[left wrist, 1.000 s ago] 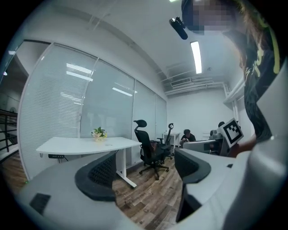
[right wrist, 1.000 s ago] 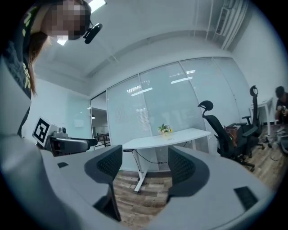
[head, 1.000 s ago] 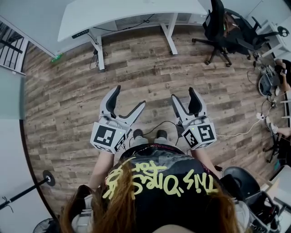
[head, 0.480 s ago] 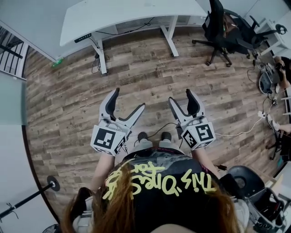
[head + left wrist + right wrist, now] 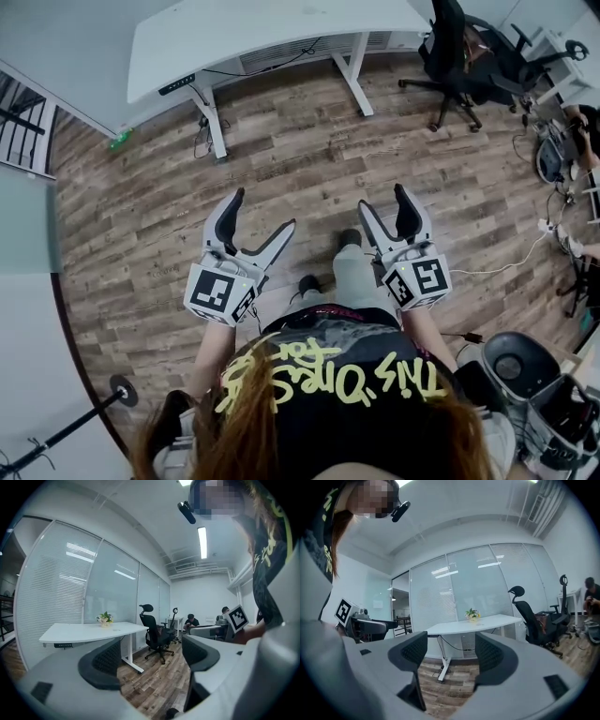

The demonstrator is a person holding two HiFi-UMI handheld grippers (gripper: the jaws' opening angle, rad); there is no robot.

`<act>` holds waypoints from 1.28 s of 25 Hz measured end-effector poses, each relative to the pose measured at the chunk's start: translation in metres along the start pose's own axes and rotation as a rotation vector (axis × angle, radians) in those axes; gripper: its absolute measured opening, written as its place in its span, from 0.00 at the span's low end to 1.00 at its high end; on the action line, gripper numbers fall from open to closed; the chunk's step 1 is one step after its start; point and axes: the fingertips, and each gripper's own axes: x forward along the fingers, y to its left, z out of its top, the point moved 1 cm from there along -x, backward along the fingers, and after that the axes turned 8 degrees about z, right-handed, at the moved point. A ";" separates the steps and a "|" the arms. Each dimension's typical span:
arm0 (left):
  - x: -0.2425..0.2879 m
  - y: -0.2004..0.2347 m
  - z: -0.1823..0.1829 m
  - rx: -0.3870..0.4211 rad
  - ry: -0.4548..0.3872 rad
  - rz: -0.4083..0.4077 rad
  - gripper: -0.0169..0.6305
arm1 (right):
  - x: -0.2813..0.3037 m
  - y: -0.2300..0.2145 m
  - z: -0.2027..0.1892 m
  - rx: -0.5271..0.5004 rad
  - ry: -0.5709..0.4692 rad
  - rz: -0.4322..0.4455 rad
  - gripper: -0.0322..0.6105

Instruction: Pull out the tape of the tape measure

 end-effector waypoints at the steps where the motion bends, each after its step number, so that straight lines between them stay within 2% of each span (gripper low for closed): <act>1: 0.003 0.001 -0.001 -0.002 -0.003 -0.004 0.65 | 0.002 -0.002 -0.002 0.000 0.003 0.002 0.52; 7: 0.029 0.017 -0.011 -0.018 0.028 -0.008 0.65 | 0.034 -0.020 -0.016 0.014 0.042 0.031 0.52; 14: 0.083 0.054 -0.012 -0.039 0.039 0.043 0.63 | 0.102 -0.059 -0.014 0.006 0.056 0.097 0.52; 18: 0.133 0.069 -0.002 -0.041 0.027 0.070 0.61 | 0.139 -0.098 0.000 0.001 0.043 0.116 0.52; 27: 0.275 0.099 0.034 -0.073 0.010 0.085 0.55 | 0.222 -0.216 0.034 -0.035 0.072 0.139 0.52; 32: 0.334 0.109 0.055 -0.065 -0.007 0.096 0.55 | 0.262 -0.261 0.050 -0.049 0.074 0.159 0.52</act>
